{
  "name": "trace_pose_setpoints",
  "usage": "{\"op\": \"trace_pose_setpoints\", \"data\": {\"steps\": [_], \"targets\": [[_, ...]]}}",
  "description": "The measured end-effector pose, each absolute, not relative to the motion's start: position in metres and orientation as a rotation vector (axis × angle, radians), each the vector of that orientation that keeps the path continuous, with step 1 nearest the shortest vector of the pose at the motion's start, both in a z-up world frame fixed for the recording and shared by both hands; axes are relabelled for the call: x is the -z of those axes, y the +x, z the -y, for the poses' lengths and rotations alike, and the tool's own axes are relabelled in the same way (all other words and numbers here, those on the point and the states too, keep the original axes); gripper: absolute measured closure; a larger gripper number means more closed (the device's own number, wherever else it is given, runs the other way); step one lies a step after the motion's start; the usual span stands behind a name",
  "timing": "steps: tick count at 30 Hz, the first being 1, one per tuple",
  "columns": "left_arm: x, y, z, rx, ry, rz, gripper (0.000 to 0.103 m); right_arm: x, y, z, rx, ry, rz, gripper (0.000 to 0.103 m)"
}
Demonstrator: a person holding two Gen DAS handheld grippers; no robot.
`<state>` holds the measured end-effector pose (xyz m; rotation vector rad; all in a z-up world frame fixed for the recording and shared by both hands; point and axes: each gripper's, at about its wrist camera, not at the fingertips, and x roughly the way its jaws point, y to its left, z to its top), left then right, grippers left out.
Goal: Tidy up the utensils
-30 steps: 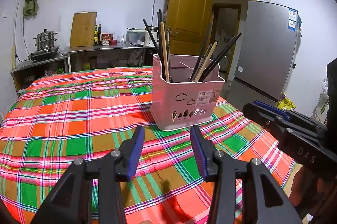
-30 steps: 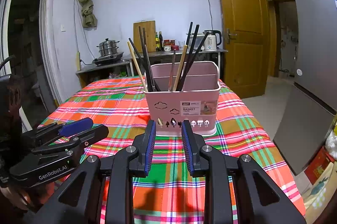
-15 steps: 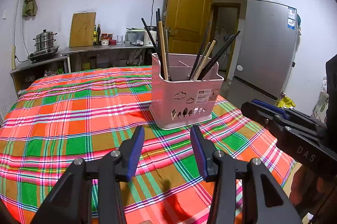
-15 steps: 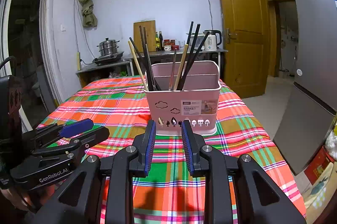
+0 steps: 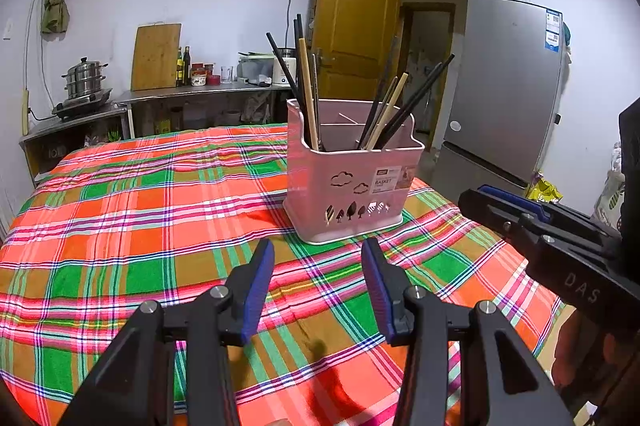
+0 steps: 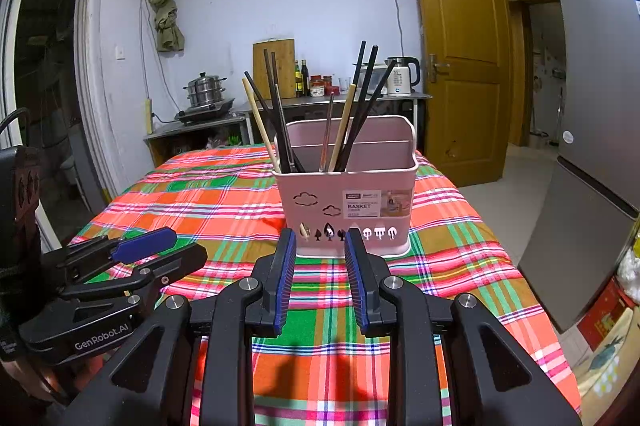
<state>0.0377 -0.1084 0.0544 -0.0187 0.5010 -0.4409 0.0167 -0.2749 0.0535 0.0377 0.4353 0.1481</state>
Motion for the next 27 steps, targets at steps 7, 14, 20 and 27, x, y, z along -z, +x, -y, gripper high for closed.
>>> {"op": "trace_pose_setpoints", "data": {"steps": [7,14,20,27], "targets": [[-0.0533,0.0376,0.1093,0.44,-0.009,-0.504,0.056,-0.0534,0.0163,0.2746,-0.148,0.037,-0.436,0.077],[-0.0532,0.0363,0.1111,0.441,0.007,-0.506,0.056,-0.0528,0.0163,0.2752,-0.146,0.037,-0.438,0.077],[-0.0532,0.0359,0.1135,0.445,0.02,-0.513,0.056,-0.0527,0.0161,0.2751,-0.146,0.037,-0.438,0.077],[-0.0523,0.0365,0.1124,0.443,0.018,-0.521,0.056,-0.0528,0.0161,0.2752,-0.146,0.037,-0.439,0.077]]}}
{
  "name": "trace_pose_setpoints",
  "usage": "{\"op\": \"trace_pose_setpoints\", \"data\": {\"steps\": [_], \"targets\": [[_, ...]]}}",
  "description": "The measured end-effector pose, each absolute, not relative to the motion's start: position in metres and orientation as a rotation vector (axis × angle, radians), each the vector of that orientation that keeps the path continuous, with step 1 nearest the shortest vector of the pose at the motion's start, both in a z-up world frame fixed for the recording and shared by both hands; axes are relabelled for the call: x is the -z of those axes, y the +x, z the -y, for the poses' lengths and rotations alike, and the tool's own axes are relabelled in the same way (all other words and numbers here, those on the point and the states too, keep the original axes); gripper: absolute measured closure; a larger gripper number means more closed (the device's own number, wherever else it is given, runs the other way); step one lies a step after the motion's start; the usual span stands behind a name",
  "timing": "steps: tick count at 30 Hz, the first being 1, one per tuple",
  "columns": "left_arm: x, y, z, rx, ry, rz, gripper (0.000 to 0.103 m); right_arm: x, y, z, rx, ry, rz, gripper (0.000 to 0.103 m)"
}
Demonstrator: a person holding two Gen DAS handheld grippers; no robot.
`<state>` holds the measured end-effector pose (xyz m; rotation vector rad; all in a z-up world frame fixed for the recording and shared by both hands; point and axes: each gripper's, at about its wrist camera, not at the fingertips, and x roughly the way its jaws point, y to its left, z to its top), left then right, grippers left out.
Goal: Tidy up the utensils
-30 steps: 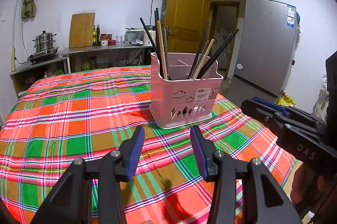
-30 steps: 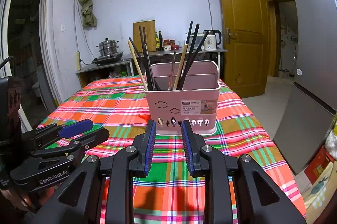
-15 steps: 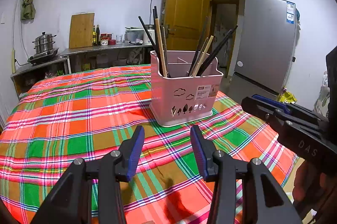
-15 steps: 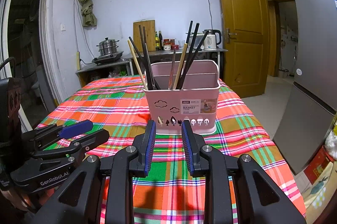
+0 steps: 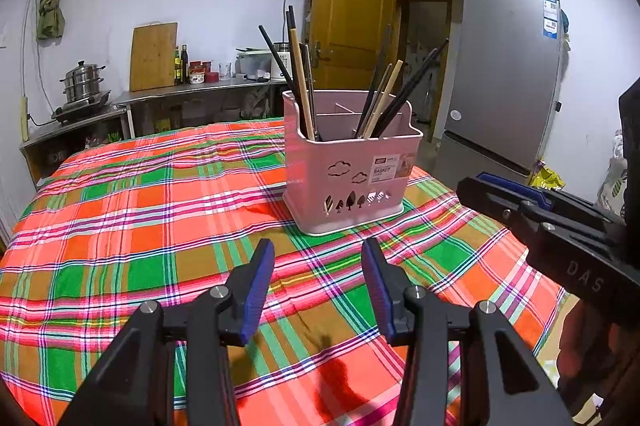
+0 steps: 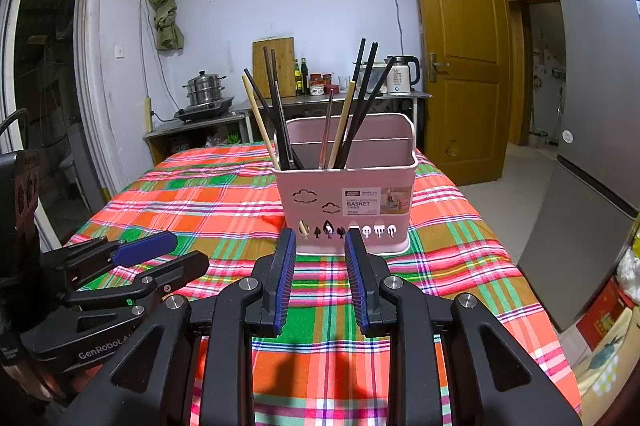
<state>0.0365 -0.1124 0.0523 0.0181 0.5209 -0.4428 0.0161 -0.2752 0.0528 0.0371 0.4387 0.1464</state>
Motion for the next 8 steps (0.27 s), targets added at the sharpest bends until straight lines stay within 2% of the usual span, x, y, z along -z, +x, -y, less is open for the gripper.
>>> {"op": "trace_pose_setpoints", "data": {"steps": [8], "targets": [[-0.0526,0.0365,0.1118,0.442,0.014,-0.518,0.056,-0.053,0.0161,0.2754,-0.146,0.036,-0.437,0.077]]}}
